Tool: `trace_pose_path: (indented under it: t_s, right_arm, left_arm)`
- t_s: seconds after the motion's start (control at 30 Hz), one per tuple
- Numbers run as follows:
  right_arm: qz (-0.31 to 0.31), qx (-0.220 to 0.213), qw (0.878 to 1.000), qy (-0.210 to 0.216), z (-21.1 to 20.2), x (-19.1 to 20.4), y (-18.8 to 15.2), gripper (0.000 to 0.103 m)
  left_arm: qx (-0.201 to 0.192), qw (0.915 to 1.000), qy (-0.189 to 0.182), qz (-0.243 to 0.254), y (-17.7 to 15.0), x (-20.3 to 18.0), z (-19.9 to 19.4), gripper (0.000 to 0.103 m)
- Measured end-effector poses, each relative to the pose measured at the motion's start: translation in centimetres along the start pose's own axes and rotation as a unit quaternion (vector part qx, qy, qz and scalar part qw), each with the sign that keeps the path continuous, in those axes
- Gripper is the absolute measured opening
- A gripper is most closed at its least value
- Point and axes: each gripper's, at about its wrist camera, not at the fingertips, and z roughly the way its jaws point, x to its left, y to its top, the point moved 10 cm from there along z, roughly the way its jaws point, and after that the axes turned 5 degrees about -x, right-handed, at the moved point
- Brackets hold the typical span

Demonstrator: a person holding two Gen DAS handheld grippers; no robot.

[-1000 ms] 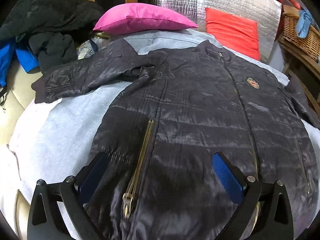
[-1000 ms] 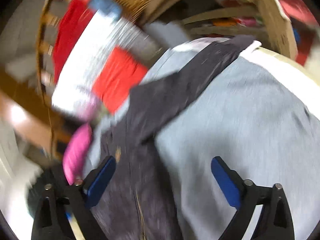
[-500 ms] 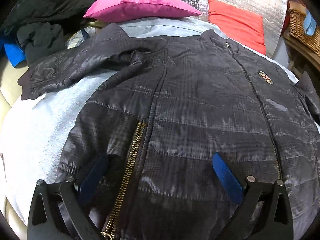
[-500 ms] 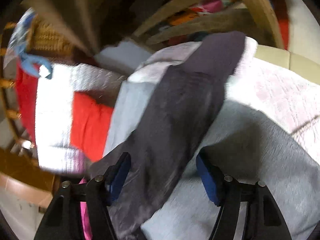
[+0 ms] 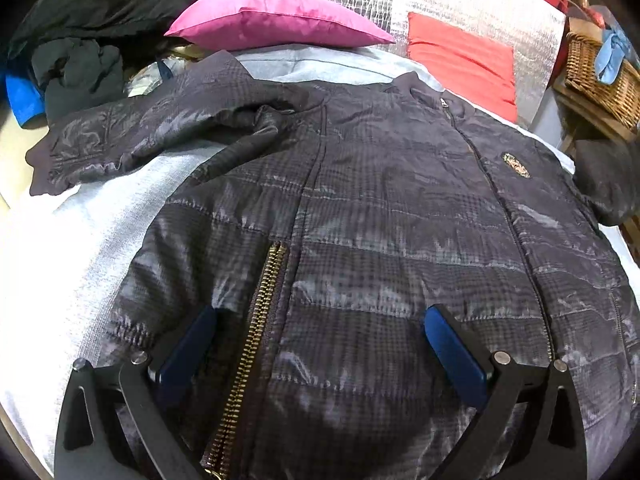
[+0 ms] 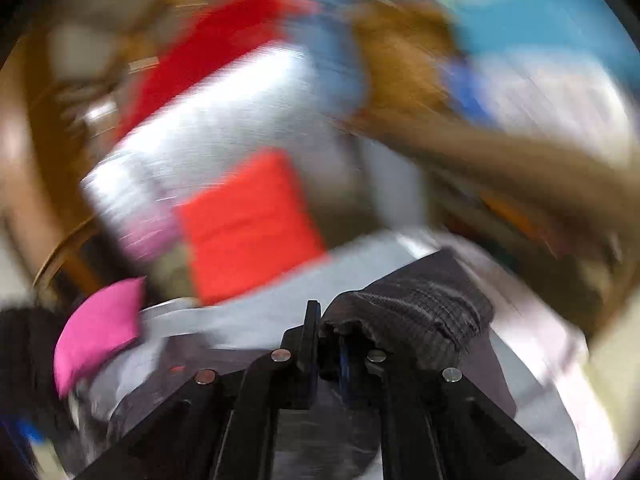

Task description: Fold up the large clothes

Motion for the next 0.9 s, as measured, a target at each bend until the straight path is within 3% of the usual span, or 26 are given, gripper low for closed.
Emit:
trace_pose_path:
  t_s: [0.07, 0.13, 0.17, 0.23, 0.27, 0.3, 0.4, 0.47, 0.7, 0.9]
  right_arm:
    - [-0.086, -0.029, 0.995, 0.037, -1.5, 8.4, 0.7, 0.008]
    - [-0.161, -0.034, 0.982, 0.090, -2.9, 16.6, -1.2, 0.009]
    - [-0.203, -0.016, 0.971, 0.126, -3.1, 21.5, -4.0, 0.009]
    - [-0.246, 0.037, 0.954, 0.166, -2.6, 26.8, -10.3, 0.018]
    - [-0.255, 0.073, 0.947, 0.183, -1.8, 28.4, -13.8, 0.052]
    - [-0.257, 0.113, 0.940, 0.192, -0.8, 29.3, -17.3, 0.095]
    - [-0.226, 0.193, 0.936, 0.186, 0.3, 28.2, -25.7, 0.096]
    - [-0.185, 0.221, 0.942, 0.173, 0.6, 25.8, -28.2, 0.096]
    - [-0.061, 0.216, 0.962, 0.155, -2.2, 16.8, -27.8, 0.096]
    - [0.012, 0.210, 0.964, 0.165, -3.4, 12.6, -29.0, 0.096]
  left_arm:
    - [-0.002, 1.0000, -0.004, -0.004, 0.0, 0.1, -0.1, 0.103]
    - [-0.004, 0.9999, -0.008, -0.006, 0.1, 0.1, -0.2, 0.103]
    - [-0.004, 0.9999, -0.009, -0.008, 0.2, 0.1, -0.1, 0.103]
    - [-0.005, 0.9999, -0.012, -0.010, 0.2, 0.1, -0.2, 0.103]
    - [-0.006, 0.9998, -0.014, -0.011, 0.2, 0.1, -0.2, 0.103]
    - [-0.006, 0.9998, -0.015, -0.012, 0.2, 0.0, -0.3, 0.103]
    - [-0.008, 0.9996, -0.021, -0.016, 0.1, 0.1, -0.4, 0.103]
    - [-0.009, 0.9995, -0.023, -0.019, 0.1, 0.1, -0.4, 0.103]
    - [0.014, 0.9986, -0.039, -0.033, 0.9, 0.2, -1.0, 0.103]
    - [0.039, 0.9862, -0.116, -0.111, 6.6, -1.0, -2.3, 0.103]
